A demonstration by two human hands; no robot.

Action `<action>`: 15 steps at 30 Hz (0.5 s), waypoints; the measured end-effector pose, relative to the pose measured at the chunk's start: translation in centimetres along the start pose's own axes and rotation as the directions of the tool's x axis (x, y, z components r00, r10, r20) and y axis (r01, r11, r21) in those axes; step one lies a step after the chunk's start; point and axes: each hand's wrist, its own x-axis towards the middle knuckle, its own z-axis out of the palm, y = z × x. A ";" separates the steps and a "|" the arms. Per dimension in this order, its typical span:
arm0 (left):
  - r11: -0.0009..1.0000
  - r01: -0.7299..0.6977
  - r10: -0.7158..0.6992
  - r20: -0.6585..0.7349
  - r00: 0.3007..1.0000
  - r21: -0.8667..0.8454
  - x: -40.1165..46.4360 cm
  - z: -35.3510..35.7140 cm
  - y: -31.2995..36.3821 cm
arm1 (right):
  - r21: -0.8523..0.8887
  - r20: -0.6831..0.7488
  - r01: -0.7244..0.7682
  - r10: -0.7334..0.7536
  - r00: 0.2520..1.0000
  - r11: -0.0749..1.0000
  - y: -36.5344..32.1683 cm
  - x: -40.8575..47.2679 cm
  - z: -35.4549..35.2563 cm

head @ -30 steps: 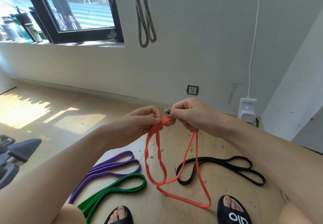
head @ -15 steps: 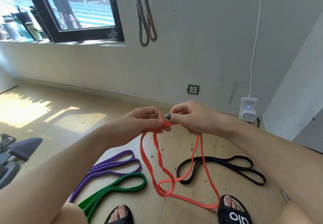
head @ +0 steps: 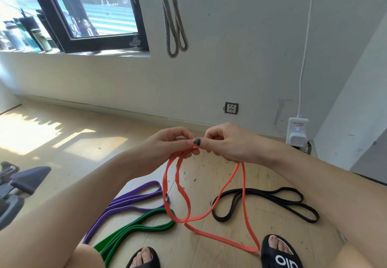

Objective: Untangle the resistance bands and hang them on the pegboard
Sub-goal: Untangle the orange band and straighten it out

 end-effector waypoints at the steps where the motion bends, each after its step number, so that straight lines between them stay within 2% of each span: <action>1: 1.000 -0.001 0.001 -0.001 1.000 0.007 0.0 0.0 0.0 | -0.035 -0.011 0.009 -0.009 1.000 0.999 0.0 0.0 0.0; 5: 0.999 0.028 -0.027 0.034 0.999 -0.032 -0.1 -0.2 -0.3 | -0.031 -0.038 0.034 -0.035 0.999 0.999 -0.1 0.2 -0.2; 8: 0.998 0.060 -0.061 0.063 0.996 0.024 -0.3 -0.5 -0.5 | 0.024 -0.007 0.005 -0.005 1.000 1.000 0.0 0.1 -0.2; 15: 0.998 0.062 -0.062 0.022 0.998 0.019 -0.1 -0.8 -0.7 | 0.061 0.002 -0.030 0.030 1.000 0.998 0.4 0.1 0.0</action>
